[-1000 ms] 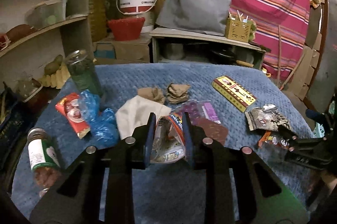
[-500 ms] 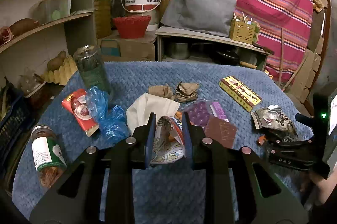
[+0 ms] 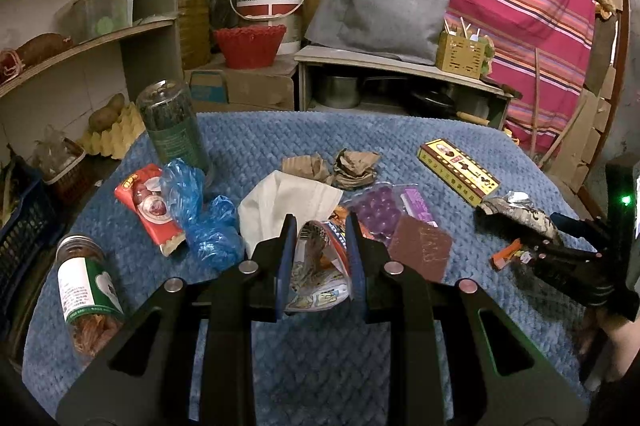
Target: Collect trash
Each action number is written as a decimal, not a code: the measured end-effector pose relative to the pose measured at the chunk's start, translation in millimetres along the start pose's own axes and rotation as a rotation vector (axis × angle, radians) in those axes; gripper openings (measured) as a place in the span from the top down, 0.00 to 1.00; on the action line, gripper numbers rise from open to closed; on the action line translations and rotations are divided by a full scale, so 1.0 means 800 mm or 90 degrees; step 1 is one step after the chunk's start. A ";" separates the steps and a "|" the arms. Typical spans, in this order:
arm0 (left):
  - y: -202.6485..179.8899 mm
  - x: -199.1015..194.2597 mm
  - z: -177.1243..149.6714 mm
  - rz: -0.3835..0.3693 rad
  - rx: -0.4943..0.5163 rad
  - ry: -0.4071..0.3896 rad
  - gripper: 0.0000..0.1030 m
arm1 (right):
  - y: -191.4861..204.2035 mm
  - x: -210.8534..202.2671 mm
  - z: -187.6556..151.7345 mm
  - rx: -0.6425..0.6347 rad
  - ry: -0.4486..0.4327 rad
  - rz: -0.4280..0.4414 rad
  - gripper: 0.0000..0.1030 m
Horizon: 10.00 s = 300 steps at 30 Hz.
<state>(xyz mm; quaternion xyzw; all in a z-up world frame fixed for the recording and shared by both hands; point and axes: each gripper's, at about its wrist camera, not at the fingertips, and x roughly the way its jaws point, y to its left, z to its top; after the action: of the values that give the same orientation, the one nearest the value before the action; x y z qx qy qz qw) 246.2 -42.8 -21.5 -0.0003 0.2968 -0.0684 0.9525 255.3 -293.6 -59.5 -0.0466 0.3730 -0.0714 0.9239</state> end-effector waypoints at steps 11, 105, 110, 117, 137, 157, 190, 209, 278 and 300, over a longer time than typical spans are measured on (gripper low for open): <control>0.000 0.002 -0.001 0.006 0.002 0.001 0.77 | -0.033 -0.011 0.003 0.031 -0.031 0.026 0.80; -0.476 -0.061 -0.053 -0.281 0.165 0.006 0.39 | -0.399 -0.143 -0.191 0.255 -0.014 -0.098 0.94; -0.423 -0.076 -0.041 -0.233 0.148 -0.023 0.21 | -0.388 -0.135 -0.186 0.240 0.005 -0.122 0.91; -0.321 -0.092 -0.026 -0.155 0.124 -0.056 0.12 | -0.369 -0.132 -0.176 0.219 0.013 -0.164 0.29; -0.071 -0.065 -0.027 0.004 0.011 -0.057 0.05 | -0.208 -0.155 -0.081 0.160 -0.111 -0.077 0.19; 0.018 -0.017 -0.033 0.040 -0.044 0.005 0.05 | -0.105 -0.102 -0.053 0.105 -0.107 -0.039 0.06; 0.021 0.050 0.013 0.044 -0.011 0.010 0.66 | -0.099 -0.068 -0.038 0.112 -0.090 -0.075 0.04; 0.028 -0.057 -0.045 0.034 -0.020 0.004 0.66 | -0.011 -0.054 -0.055 -0.020 -0.018 -0.009 0.04; -0.097 -0.062 -0.029 -0.028 0.022 -0.017 0.66 | -0.180 -0.133 -0.081 0.134 -0.081 0.041 0.94; -0.357 -0.068 -0.053 -0.205 0.150 -0.016 0.66 | -0.376 -0.185 -0.162 0.261 -0.089 -0.081 0.94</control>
<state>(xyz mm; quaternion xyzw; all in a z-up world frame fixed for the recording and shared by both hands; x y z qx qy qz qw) 140.9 -316.9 -14.0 0.0632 0.2711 -0.2542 0.9262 30.5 -569.5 -9.6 0.1140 0.2822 -0.2005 0.9312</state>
